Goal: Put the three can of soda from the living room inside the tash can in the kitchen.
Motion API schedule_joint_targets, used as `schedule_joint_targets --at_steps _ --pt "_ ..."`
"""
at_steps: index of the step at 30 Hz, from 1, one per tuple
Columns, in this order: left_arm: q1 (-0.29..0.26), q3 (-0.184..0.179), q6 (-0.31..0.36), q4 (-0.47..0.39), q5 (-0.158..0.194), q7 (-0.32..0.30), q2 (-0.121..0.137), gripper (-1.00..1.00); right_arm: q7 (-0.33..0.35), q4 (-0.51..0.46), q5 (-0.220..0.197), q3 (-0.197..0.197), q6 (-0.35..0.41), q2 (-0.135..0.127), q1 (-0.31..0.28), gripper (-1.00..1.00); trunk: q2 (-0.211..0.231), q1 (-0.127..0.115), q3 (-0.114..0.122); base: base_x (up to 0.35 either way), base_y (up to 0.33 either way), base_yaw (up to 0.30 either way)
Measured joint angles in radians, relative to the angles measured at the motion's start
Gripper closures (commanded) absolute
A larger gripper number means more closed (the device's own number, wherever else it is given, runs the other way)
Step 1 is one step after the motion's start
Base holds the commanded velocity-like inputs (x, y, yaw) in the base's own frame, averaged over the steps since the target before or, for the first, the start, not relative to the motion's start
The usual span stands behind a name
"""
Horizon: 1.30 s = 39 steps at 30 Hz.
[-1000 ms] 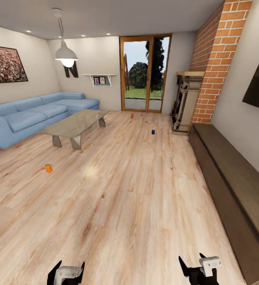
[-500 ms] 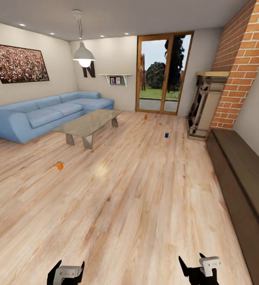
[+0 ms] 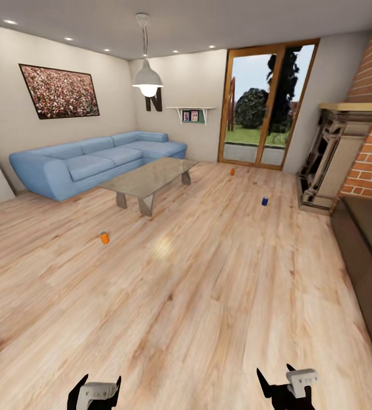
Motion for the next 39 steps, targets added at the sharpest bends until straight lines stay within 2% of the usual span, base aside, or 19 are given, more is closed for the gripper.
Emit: schedule_joint_targets --at_steps 20,26,39 --pt "0.000 0.000 0.000 0.000 0.000 0.001 0.000 -1.00 0.000 0.006 0.000 0.002 0.000 0.000 0.000 -1.00 0.000 0.000 0.000 0.310 0.096 0.250" --pt "0.000 0.000 0.000 0.000 0.000 0.001 0.000 -1.00 -0.001 0.024 0.000 0.035 0.000 0.000 0.000 -1.00 0.000 0.000 0.000 0.307 0.108 0.250" --pt "0.000 0.000 0.000 -0.002 0.000 0.001 0.000 -1.00 -0.001 0.026 0.000 0.040 0.000 0.000 0.000 -1.00 0.000 0.000 0.000 0.308 0.107 0.250"
